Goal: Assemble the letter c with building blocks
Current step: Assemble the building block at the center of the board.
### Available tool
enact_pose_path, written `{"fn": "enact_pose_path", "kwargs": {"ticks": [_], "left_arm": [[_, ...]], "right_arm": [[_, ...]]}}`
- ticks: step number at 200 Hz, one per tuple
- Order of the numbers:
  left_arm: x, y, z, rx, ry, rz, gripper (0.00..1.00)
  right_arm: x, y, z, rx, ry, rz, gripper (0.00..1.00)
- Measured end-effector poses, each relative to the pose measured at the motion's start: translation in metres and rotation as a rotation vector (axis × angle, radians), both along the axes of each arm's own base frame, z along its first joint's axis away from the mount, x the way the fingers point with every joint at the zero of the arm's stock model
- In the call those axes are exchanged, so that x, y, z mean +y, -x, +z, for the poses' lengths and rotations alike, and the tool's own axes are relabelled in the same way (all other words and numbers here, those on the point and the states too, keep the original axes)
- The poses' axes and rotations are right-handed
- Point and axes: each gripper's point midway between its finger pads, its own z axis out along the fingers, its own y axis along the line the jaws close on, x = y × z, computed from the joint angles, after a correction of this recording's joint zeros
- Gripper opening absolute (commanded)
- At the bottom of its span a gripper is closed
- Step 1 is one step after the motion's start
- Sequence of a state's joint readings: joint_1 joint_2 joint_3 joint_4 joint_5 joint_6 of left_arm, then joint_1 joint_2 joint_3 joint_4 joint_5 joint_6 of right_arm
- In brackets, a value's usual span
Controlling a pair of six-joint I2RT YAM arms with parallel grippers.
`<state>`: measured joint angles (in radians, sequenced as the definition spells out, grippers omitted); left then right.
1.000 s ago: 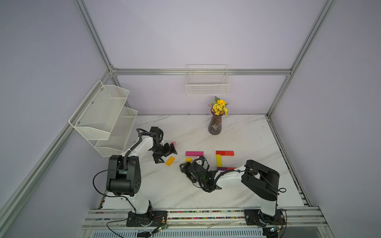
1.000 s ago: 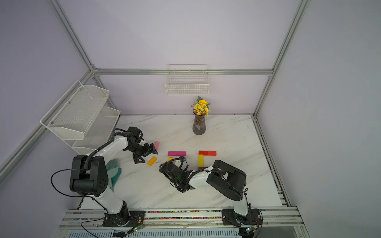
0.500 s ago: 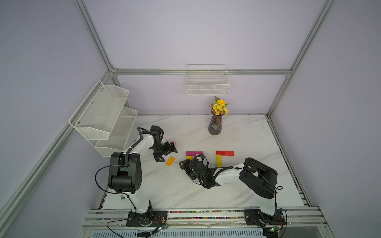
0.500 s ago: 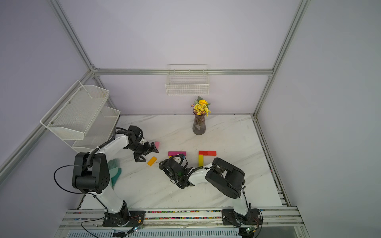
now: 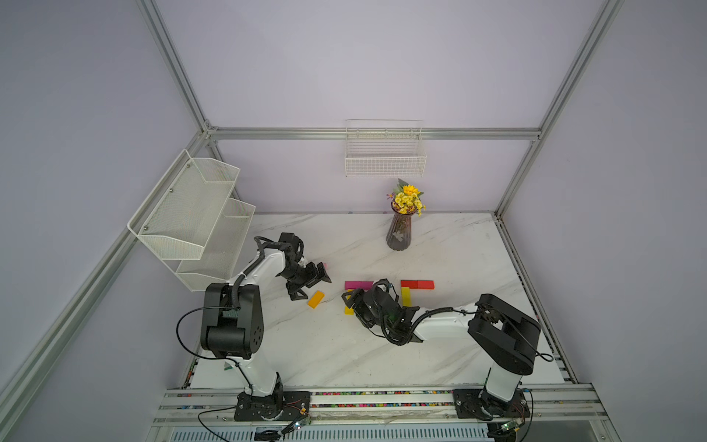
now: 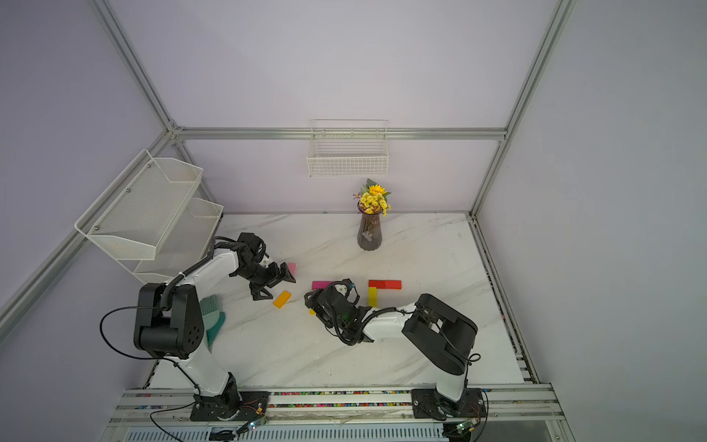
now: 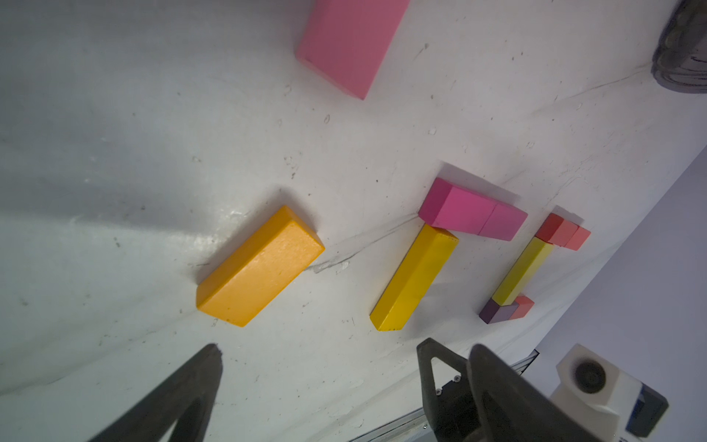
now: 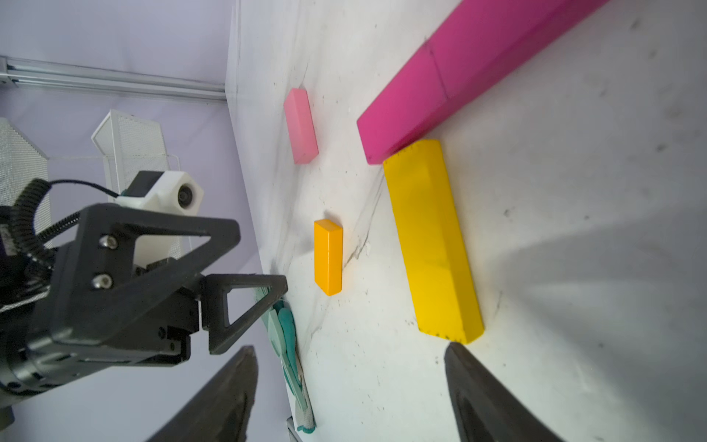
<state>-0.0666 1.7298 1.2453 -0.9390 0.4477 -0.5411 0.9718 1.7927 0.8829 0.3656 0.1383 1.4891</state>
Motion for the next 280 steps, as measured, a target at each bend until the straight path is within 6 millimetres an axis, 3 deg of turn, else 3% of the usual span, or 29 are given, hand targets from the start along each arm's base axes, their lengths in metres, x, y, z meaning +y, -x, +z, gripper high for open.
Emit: {"fn": "enact_pose_path", "kwargs": {"ticks": [69, 140, 280], "left_arm": [[-0.001, 0.001, 0.001, -0.002, 0.007, 0.006, 1.0], [-0.001, 0.003, 0.002, -0.001, 0.008, 0.013, 1.0], [-0.001, 0.003, 0.002, -0.002, 0.008, 0.013, 1.0]], "right_arm": [[-0.023, -0.018, -0.017, 0.029, 0.085, -0.033, 0.79], [-0.01, -0.027, -0.034, 0.054, 0.109, 0.002, 0.79], [0.005, -0.05, -0.033, 0.057, 0.078, 0.025, 0.79]]}}
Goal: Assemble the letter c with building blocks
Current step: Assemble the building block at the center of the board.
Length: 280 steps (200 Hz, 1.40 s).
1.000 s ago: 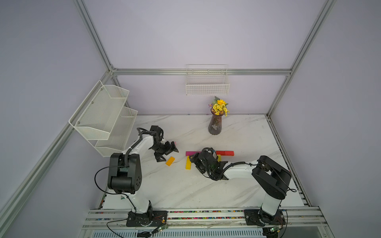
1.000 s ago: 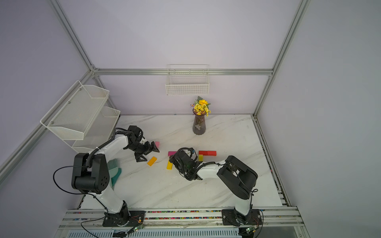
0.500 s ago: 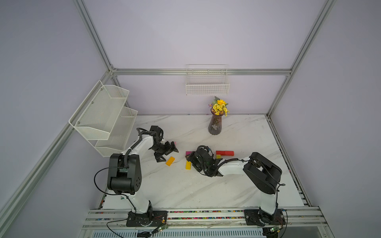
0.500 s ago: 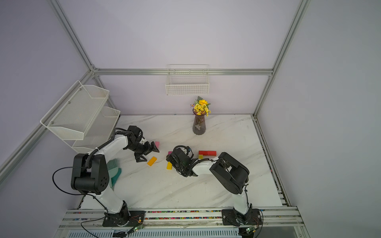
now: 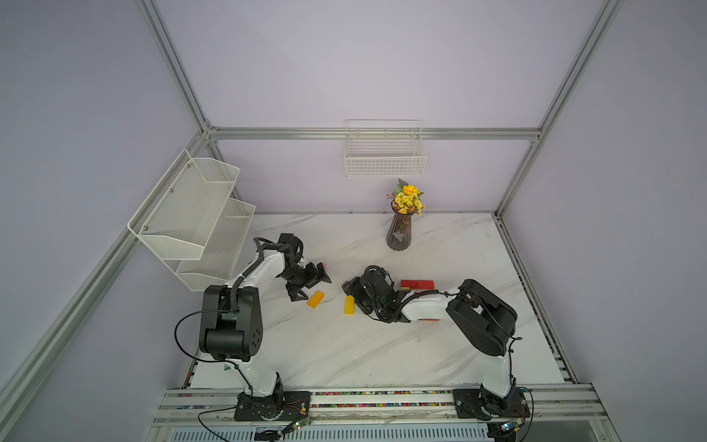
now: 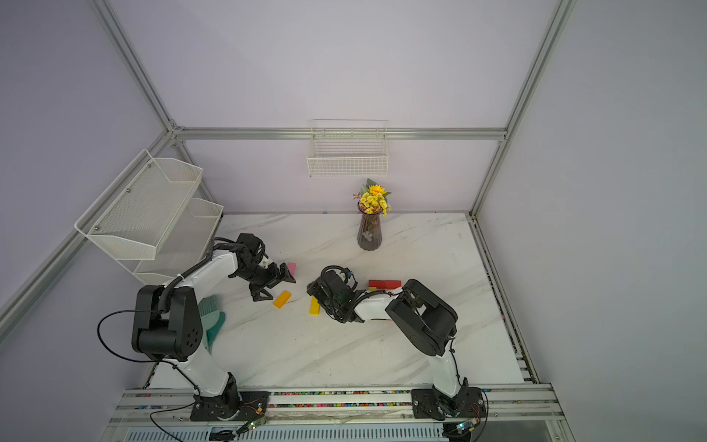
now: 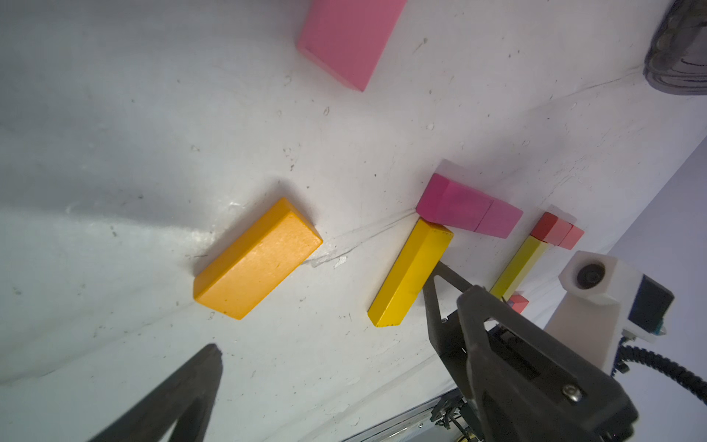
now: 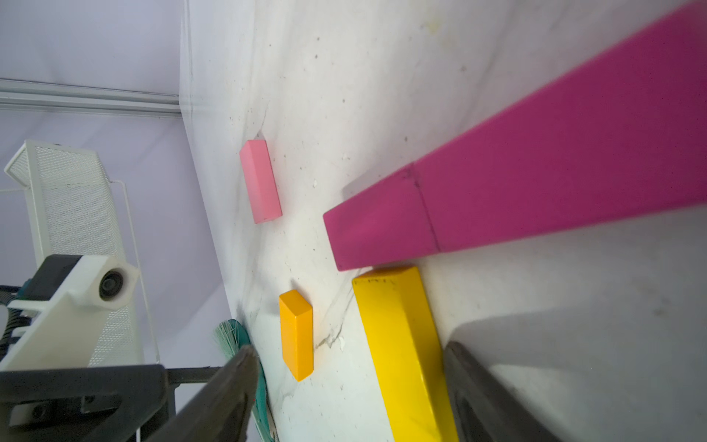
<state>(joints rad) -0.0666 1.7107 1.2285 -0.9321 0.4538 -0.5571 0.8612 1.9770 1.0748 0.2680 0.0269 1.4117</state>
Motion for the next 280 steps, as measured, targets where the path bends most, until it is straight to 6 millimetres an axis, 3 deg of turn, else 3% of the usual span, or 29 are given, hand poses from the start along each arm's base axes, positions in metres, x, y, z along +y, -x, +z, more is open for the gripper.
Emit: {"fn": "enact_pose_path", "kwargs": {"ticks": [139, 280], "left_arm": [[0.0, -0.003, 0.0, 0.001, 0.001, 0.005, 1.0], [0.0, -0.003, 0.0, 0.001, 0.001, 0.006, 1.0]], "right_arm": [[-0.001, -0.002, 0.0, 0.007, 0.0, 0.015, 0.78], [-0.002, 0.01, -0.001, 0.02, 0.015, 0.04, 0.78]]}}
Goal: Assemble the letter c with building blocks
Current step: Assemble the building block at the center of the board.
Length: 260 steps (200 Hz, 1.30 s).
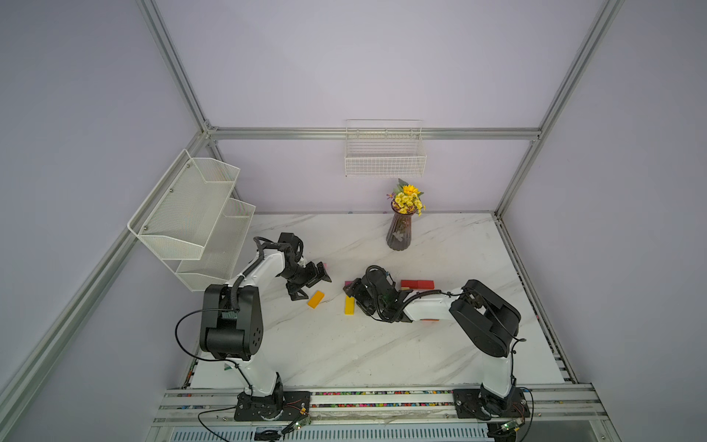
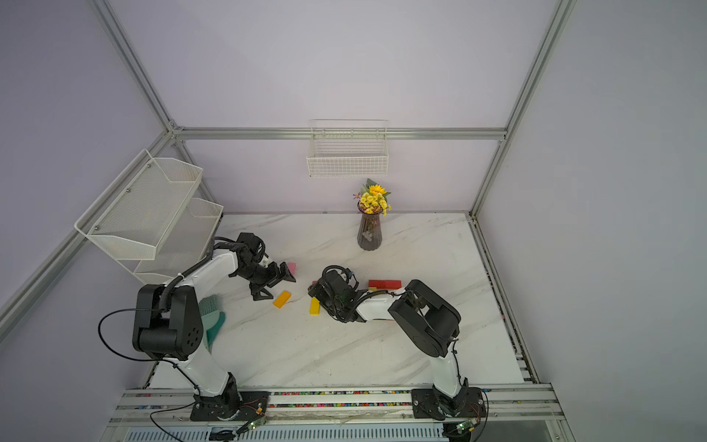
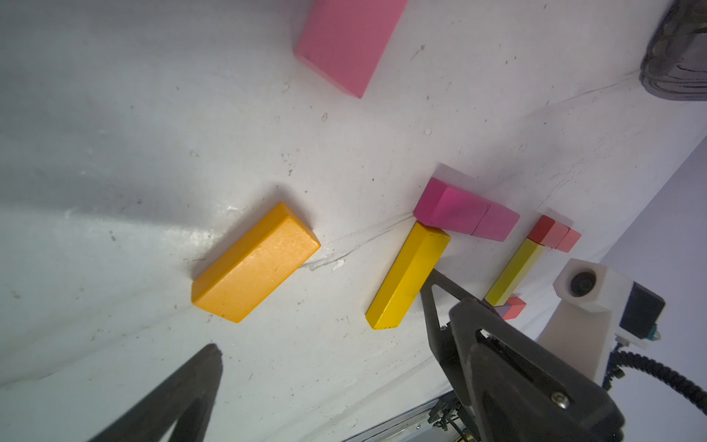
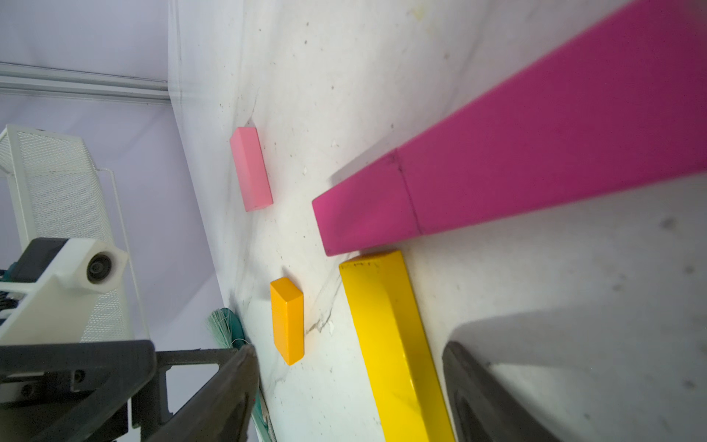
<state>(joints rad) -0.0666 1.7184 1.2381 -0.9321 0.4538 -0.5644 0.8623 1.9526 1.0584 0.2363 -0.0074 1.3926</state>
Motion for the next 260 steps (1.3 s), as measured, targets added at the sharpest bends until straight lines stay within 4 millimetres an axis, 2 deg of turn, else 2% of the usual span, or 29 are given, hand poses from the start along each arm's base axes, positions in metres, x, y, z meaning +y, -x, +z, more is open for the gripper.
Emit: {"fn": "enact_pose_path", "kwargs": {"ticks": [260], "left_arm": [[-0.0013, -0.0022, 0.002, -0.005, 0.007, -0.001, 1.0]], "right_arm": [[0.0085, -0.0076, -0.0003, -0.003, 0.004, -0.006, 0.78]]}}
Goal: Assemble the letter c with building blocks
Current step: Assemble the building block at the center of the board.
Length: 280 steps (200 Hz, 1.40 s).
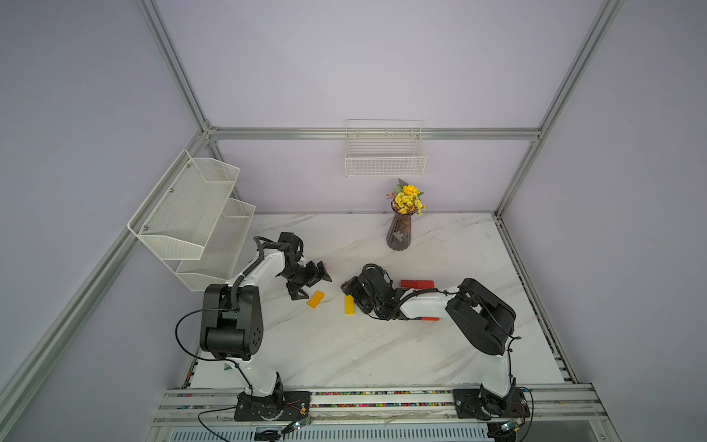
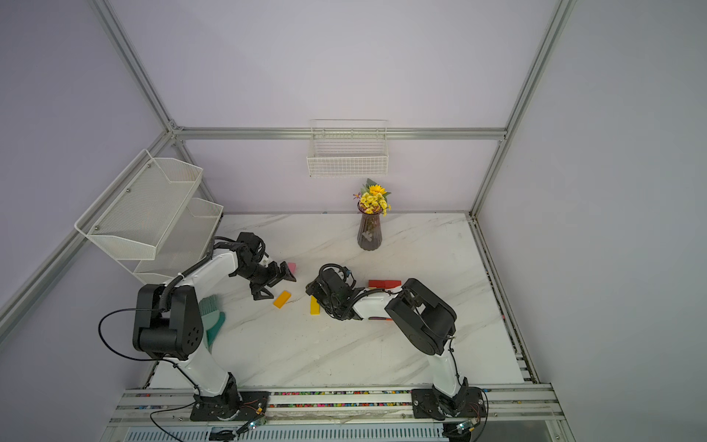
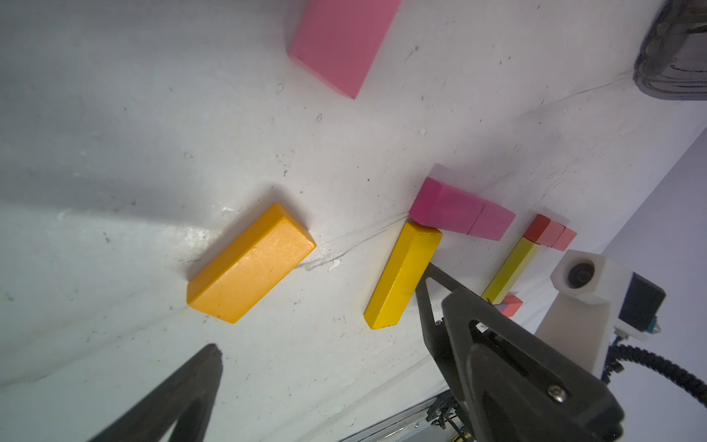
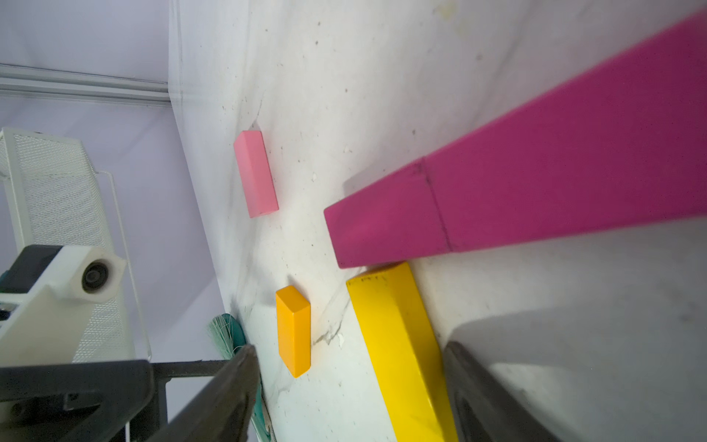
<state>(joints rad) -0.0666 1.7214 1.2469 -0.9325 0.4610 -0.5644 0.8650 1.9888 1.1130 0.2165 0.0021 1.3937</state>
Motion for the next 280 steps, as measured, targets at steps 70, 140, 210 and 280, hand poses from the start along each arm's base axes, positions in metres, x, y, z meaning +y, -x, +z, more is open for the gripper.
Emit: {"fn": "enact_pose_path", "kwargs": {"ticks": [70, 140, 210, 280], "left_arm": [[0.0, -0.004, 0.003, -0.011, 0.001, 0.0, 1.0], [-0.004, -0.004, 0.005, -0.012, 0.026, -0.003, 1.0], [-0.005, -0.003, 0.003, -0.01, 0.032, -0.004, 1.0], [-0.005, -0.001, 0.002, -0.004, 0.034, -0.005, 1.0]], "right_arm": [[0.0, 0.0, 0.0, 0.0, -0.001, 0.001, 0.78], [-0.01, 0.013, 0.0, 0.012, 0.014, 0.007, 0.78], [-0.002, 0.047, -0.002, 0.029, 0.023, 0.054, 0.78], [0.002, 0.049, 0.001, 0.029, 0.02, 0.049, 0.78]]}}
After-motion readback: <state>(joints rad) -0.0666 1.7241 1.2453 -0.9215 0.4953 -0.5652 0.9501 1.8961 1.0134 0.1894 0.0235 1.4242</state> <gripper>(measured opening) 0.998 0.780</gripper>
